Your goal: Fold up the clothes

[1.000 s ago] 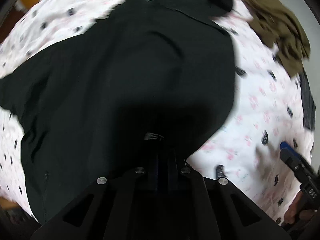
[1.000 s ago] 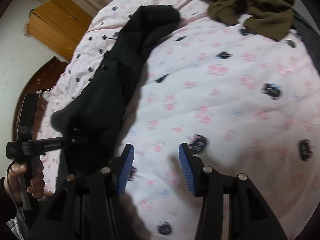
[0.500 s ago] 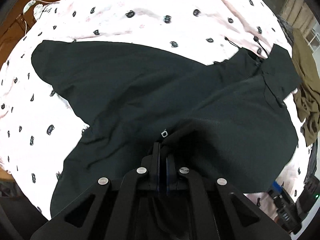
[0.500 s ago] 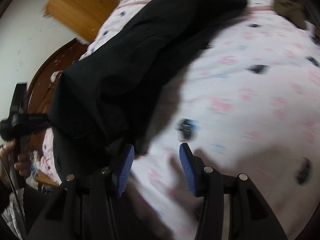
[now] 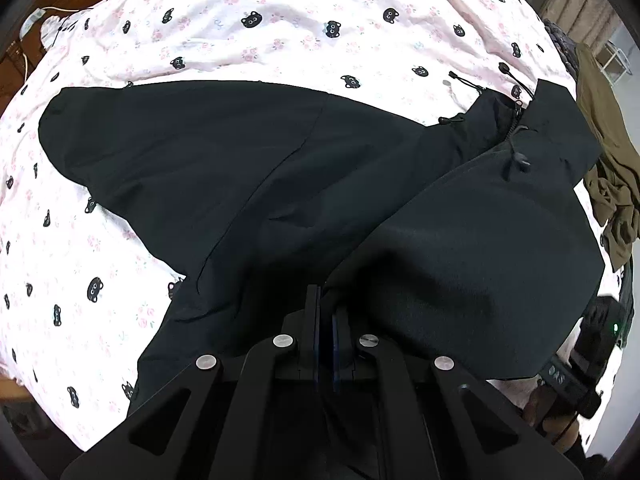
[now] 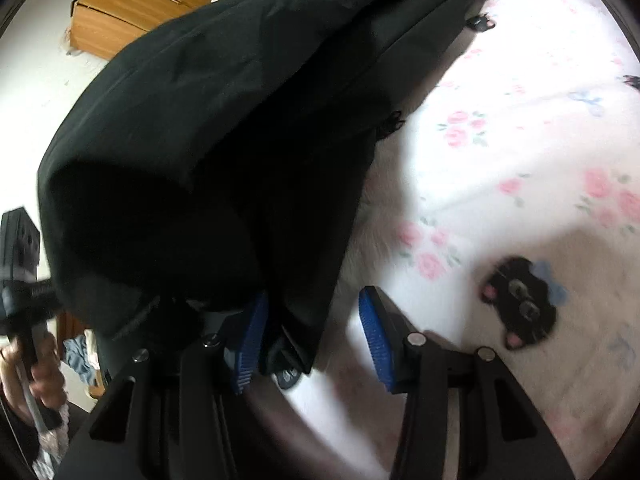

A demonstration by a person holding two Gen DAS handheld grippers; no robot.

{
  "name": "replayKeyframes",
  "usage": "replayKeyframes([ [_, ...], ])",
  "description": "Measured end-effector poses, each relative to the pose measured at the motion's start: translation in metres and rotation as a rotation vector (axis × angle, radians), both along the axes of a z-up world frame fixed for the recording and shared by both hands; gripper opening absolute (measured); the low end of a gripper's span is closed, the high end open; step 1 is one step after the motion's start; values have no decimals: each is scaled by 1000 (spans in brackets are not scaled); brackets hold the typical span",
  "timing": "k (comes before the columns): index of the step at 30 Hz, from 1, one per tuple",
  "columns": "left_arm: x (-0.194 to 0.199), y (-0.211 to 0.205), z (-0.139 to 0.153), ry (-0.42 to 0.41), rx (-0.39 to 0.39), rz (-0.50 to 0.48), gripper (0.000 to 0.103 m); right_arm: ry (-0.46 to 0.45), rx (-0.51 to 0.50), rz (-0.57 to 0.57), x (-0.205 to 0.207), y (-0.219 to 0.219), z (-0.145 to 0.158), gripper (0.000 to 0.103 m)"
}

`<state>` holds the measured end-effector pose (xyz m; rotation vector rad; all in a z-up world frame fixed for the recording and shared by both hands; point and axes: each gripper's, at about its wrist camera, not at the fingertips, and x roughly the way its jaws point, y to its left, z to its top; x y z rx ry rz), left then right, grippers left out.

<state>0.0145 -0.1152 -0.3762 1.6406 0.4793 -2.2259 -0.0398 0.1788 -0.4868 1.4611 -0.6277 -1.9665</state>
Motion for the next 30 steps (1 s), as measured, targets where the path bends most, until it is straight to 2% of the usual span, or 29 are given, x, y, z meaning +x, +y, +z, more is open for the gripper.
replayKeyframes([
  [1, 0, -1, -1, 0, 3, -3, 3, -7, 6, 10, -2, -6, -1, 2],
  [5, -3, 3, 2, -6, 2, -35, 3, 49, 68, -11, 6, -4, 18, 1],
  [8, -8, 21, 9, -7, -1, -118, 3, 108, 108, -104, 25, 31, 54, 1],
  [11, -14, 50, 21, 13, 56, -223, 3, 179, 191, -199, 50, 77, 100, 1],
  [17, -27, 147, 41, 60, 187, -484, 4, 296, 371, -401, 104, 174, 197, 1],
  [23, -38, 249, 41, 39, 292, -702, 8, 394, 488, -603, 149, 222, 288, 1],
  [26, -37, 276, 44, 36, 270, -767, 11, 452, 575, -620, 135, 227, 311, 1],
  [27, -36, 283, 45, 37, 256, -785, 13, 458, 606, -609, 129, 223, 311, 1],
  [28, -36, 284, 46, 37, 247, -786, 15, 427, 641, -564, 115, 221, 300, 5],
  [30, -40, 277, 47, 35, 274, -750, 15, 352, 712, -464, 86, 217, 276, 7],
])
